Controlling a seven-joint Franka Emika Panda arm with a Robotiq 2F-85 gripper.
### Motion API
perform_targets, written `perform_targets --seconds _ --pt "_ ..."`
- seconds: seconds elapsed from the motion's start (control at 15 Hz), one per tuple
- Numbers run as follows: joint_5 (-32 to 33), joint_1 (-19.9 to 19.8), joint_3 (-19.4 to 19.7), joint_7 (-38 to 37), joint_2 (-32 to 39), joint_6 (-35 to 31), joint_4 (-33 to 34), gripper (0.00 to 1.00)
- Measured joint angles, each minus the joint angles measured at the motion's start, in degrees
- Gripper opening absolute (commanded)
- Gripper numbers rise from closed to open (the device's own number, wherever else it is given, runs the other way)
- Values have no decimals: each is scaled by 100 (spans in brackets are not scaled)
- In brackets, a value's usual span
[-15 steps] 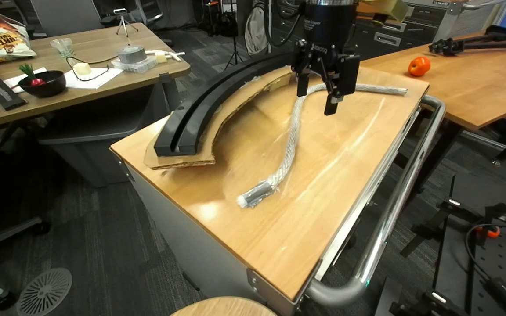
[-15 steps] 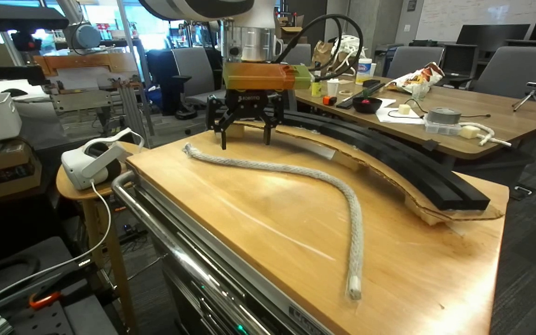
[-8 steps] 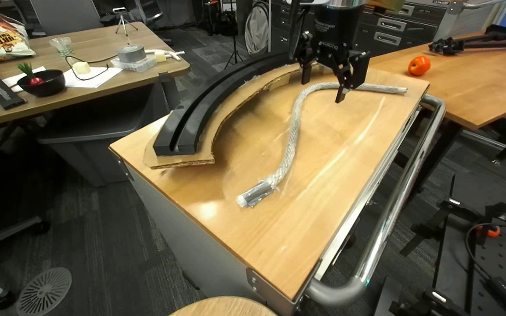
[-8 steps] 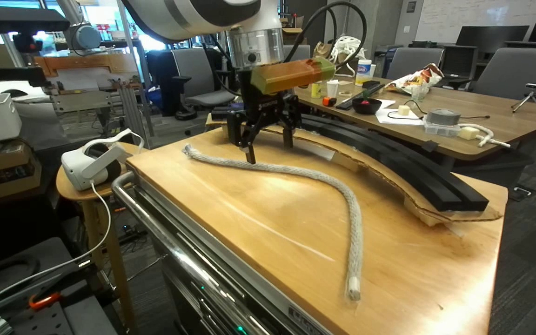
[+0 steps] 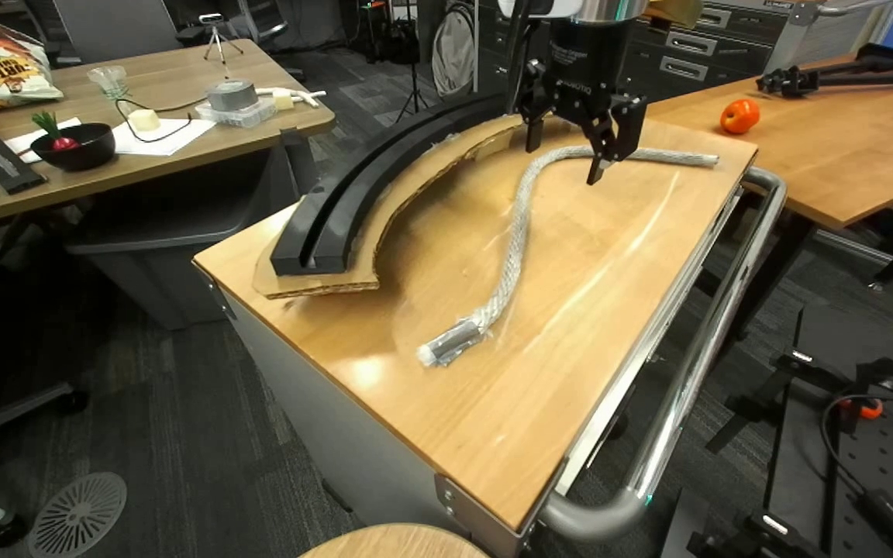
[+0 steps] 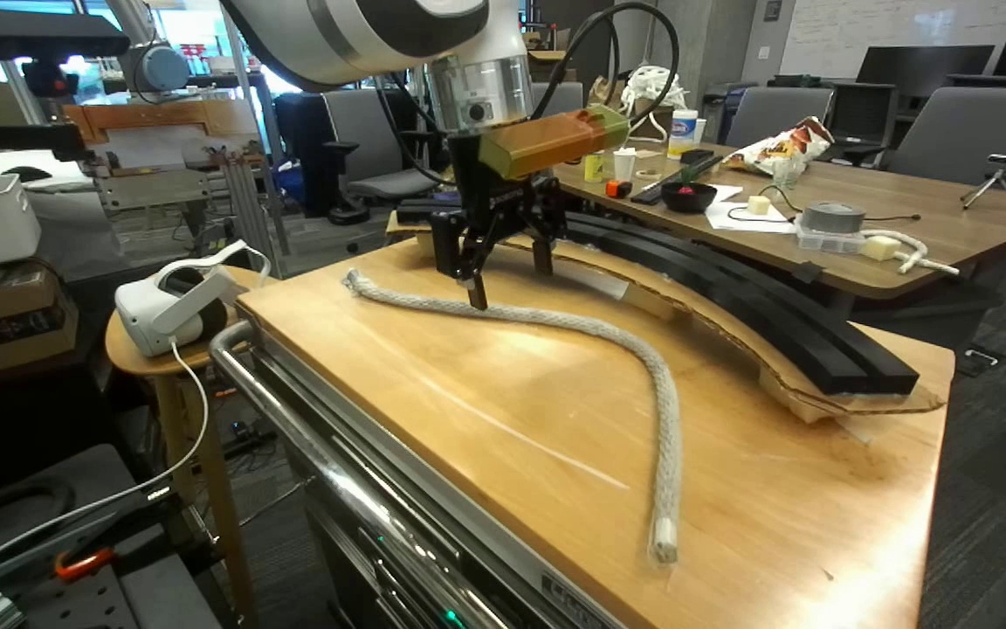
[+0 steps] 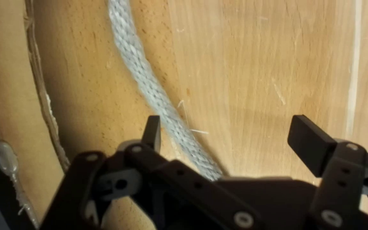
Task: Put the white rope on the black board
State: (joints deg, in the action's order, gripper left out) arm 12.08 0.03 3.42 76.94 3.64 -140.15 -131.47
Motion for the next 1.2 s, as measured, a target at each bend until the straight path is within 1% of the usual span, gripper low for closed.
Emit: perform_targets --seconds 0.27,0.4,0.53,0.73,0.93,1.0,1.07,1.2 --pt "302 -1 -32 12 227 0 220 100" --pt "359 0 -66 -175 393 1 473 100" --pt "564 1 -96 -402 587 32 730 100" --pt "623 -1 -135 -441 982 304 1097 100" --pt "620 -42 -209 -262 1331 526 1301 100" --pt "616 -67 -236 -225 1418 580 1343 79" --pt "613 -89 -252 -209 1485 599 1370 75" --pt "612 -131 -273 -192 1568 598 1432 60"
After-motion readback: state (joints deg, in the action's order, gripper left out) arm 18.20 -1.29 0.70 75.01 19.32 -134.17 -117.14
